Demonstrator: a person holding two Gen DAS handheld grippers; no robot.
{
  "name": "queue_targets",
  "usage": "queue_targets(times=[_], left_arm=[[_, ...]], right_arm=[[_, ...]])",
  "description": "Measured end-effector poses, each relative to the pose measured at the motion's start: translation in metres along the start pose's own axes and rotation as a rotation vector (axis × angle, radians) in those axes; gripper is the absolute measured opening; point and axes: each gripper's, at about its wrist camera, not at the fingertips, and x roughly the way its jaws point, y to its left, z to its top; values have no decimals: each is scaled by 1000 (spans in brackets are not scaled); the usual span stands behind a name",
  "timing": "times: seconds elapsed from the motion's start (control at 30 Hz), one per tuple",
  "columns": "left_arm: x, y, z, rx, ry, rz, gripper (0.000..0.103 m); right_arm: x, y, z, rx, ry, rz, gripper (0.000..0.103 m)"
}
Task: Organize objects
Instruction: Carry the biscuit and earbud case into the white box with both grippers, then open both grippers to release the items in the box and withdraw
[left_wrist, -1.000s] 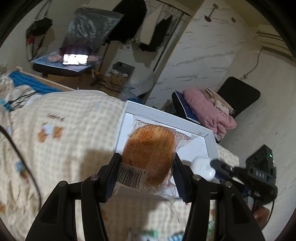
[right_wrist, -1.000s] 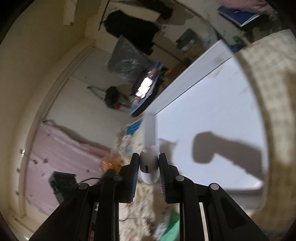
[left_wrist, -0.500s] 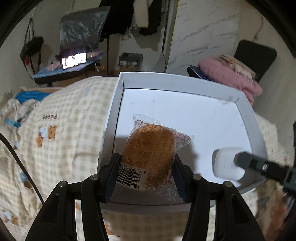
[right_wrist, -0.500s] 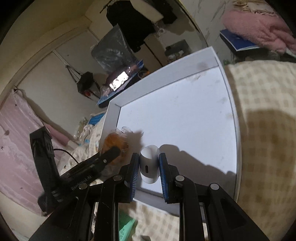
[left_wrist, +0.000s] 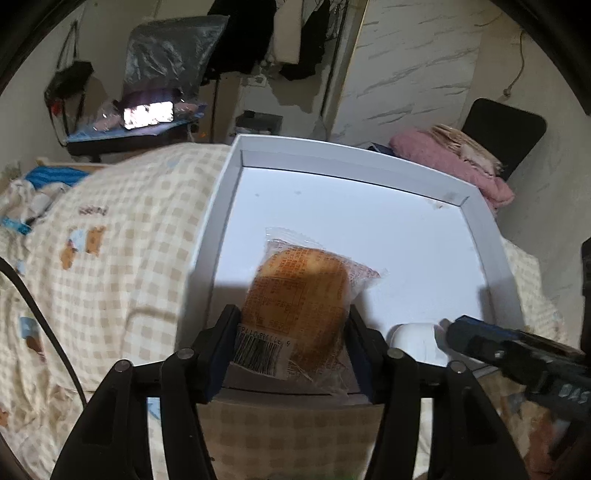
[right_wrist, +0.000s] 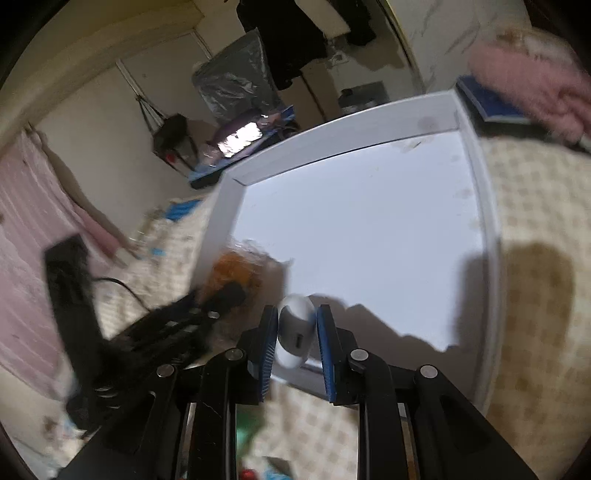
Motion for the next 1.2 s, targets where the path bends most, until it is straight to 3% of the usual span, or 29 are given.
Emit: queue_targets(times=[0.27,0.37,0.47,0.53,0.57,0.6,0.8,1.03,1.07,1.1,1.13,1.2], left_arm=[[-11,10,4,-65,-20,-106,75],[-24,10,5,-79,-73,-140,76],[-52,16,8,-123,-192,-197,80],[-68,18,13,-130,-229,-219,80],[-76,19,16,-126,-240,-218,80],[-83,20,19,-120,-251,-214,80],[-131,13,21,-56,-344,-195,80],[-174,-8,18,29,-377,-180,84],[-177,-9,19,30,-381,-182,85],[-183,-10,20,34,-388,-182,85],[-187,-11,20,35,-394,-181,85],[-197,-12,19,45,-400,-185,88]], right_arm=[[-8,4,-2,-25,-46,18,23],[-13,6,-3,-21,-67,53,24],[-21,6,-5,-13,-104,53,24],[-28,6,-7,-3,-132,73,35],[-32,7,-8,1,-138,80,55],[-36,8,-9,-1,-149,89,61],[-58,29,-12,-67,-190,104,61],[-89,60,-23,-147,-257,94,61],[-94,63,-24,-156,-282,109,65],[-100,65,-26,-159,-317,134,80],[-105,66,-28,-161,-342,153,87],[-114,72,-30,-186,-371,173,88]])
